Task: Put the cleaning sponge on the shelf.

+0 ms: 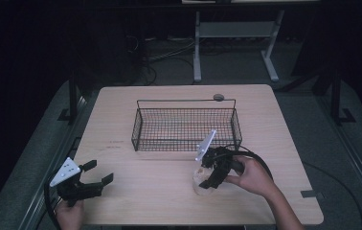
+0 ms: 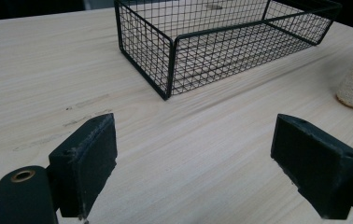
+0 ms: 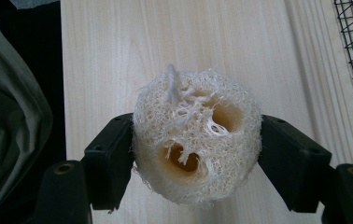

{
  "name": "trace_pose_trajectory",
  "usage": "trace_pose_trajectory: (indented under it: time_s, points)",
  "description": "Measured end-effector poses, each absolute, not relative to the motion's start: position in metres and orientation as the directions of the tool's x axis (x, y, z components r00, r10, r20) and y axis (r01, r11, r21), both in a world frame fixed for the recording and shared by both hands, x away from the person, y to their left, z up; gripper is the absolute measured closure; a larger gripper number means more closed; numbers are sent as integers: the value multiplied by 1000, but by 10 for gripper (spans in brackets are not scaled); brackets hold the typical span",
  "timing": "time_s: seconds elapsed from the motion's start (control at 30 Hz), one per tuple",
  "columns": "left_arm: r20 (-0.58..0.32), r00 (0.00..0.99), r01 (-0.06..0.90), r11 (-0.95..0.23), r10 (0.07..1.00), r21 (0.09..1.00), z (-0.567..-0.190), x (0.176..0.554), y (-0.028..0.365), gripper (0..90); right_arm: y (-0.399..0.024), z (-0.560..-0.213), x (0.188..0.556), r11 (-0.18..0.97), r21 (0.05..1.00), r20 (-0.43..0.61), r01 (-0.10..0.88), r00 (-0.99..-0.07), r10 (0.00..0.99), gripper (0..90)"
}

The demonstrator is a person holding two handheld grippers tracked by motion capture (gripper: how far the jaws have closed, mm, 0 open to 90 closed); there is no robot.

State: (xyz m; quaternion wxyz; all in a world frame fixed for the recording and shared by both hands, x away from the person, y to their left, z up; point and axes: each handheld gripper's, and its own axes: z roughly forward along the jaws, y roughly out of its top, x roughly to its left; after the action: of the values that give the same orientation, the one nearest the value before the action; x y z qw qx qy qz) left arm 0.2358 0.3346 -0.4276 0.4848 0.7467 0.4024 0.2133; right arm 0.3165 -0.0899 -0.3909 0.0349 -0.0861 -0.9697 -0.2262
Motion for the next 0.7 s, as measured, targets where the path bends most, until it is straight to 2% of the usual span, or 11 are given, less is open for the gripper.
trace_pose_trajectory:
  time_s: [0.7]
  points:
    - [-71, 586, 394, -208, 807, 895, -427, 236, 334, 139, -97, -378, 313, 872, 459, 87, 172, -985, 148, 292]
